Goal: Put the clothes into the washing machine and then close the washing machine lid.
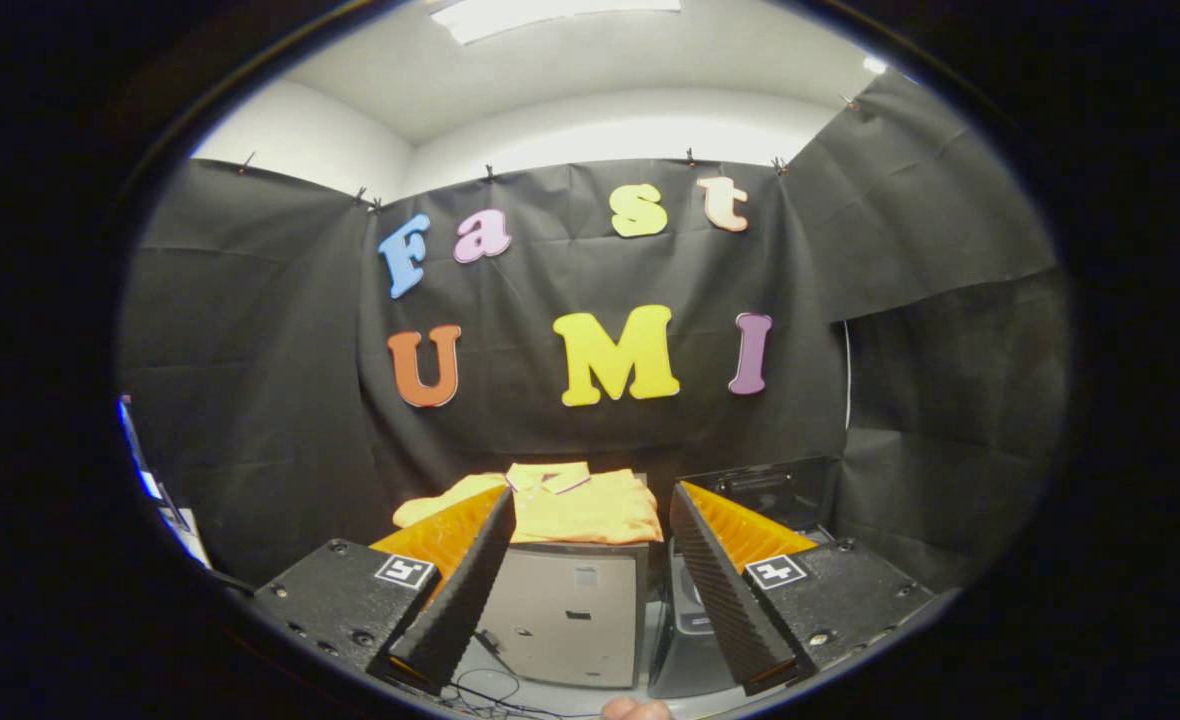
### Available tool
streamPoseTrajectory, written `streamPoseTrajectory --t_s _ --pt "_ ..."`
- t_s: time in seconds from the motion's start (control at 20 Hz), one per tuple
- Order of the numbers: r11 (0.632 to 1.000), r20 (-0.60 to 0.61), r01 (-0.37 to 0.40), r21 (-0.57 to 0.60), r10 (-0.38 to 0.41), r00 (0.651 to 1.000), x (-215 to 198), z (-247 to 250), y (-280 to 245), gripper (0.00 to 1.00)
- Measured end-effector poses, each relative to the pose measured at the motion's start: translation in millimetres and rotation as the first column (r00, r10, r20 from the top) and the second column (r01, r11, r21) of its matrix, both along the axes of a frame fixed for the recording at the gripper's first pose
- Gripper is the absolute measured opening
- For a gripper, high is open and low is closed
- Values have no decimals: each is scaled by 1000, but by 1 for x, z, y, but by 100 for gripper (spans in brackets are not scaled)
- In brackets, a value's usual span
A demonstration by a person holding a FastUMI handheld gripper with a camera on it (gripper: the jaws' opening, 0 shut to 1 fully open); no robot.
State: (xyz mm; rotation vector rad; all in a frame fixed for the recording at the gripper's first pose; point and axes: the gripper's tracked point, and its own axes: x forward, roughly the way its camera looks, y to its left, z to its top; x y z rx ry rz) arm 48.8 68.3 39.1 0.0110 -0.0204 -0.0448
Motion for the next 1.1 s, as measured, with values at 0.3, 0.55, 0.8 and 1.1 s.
streamPoseTrajectory --t_s 0.3,0.55,0.8,1.1 --pt "1000 -46 0 -12 0 999 37 -2 38 98" --pt "997 -96 -48 -55 43 994 96 11 67 98" --pt "998 -227 -64 -24 57 972 176 7 72 98" --pt "992 -491 -127 10 115 863 274 -25 82 98"
